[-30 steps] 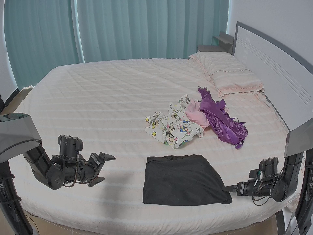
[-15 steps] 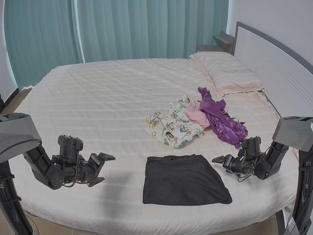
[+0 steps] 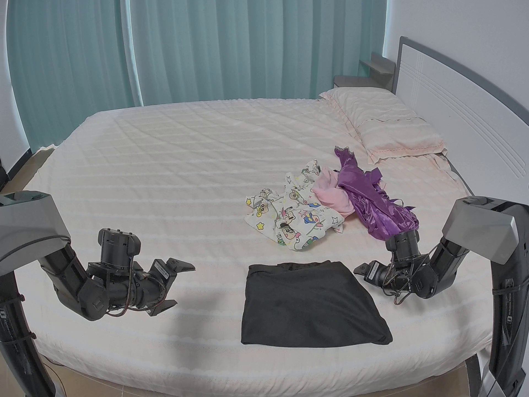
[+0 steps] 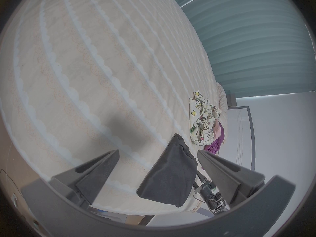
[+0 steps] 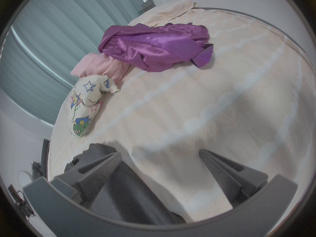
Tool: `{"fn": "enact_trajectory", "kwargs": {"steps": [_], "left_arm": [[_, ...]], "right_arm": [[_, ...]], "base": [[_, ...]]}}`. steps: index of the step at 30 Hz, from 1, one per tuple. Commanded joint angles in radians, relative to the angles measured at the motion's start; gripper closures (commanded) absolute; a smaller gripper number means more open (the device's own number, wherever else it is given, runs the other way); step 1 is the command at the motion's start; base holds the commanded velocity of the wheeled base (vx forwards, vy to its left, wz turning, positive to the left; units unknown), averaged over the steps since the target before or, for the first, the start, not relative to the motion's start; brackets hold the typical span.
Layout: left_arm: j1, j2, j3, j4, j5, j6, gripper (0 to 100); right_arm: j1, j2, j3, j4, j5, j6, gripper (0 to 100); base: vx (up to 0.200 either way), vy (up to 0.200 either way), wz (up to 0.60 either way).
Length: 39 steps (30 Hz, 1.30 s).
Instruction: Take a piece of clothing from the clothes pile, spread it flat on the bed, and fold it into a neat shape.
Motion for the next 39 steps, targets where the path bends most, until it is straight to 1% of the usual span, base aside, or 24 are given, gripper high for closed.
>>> {"fn": "enact_trajectory", "kwargs": {"steps": [1,6,10,11,25,34,35,39], "left_arm": [[0.0,0.0,0.0,0.0,0.0,0.0,0],[0.0,0.0,0.0,0.0,0.0,0.0,0],[0.0,0.0,0.0,0.0,0.0,0.0,0],[0.0,0.0,-0.001,0.0,0.0,0.0,0],[0.0,0.0,0.0,0.0,0.0,0.0,0],[0.0,0.0,0.0,0.0,0.0,0.0,0],[0.0,0.0,-0.001,0.0,0.0,0.0,0],[0.0,0.0,-0.001,0.0,0.0,0.0,0]], "right_arm": [[0.033,0.006,0.001,0.004,-0.001,-0.03,0],[0.054,0.001,-0.025,0.07,-0.001,-0.035,0],[0.051,-0.002,-0.033,0.075,-0.001,-0.035,0],[0.05,-0.011,-0.033,0.075,-0.001,-0.033,100],[0.039,-0.034,-0.018,0.09,0.008,-0.032,100],[0.041,-0.031,-0.022,0.13,0.016,-0.022,100],[0.041,-0.03,-0.024,0.13,0.019,-0.021,0],[0.042,-0.019,-0.03,0.125,0.036,-0.012,0]], "base": [[0.0,0.0,0.0],[0.0,0.0,0.0],[0.0,0.0,0.0],[0.0,0.0,0.0],[0.0,0.0,0.0],[0.0,0.0,0.0],[0.0,0.0,0.0],[0.0,0.0,0.0]]}}
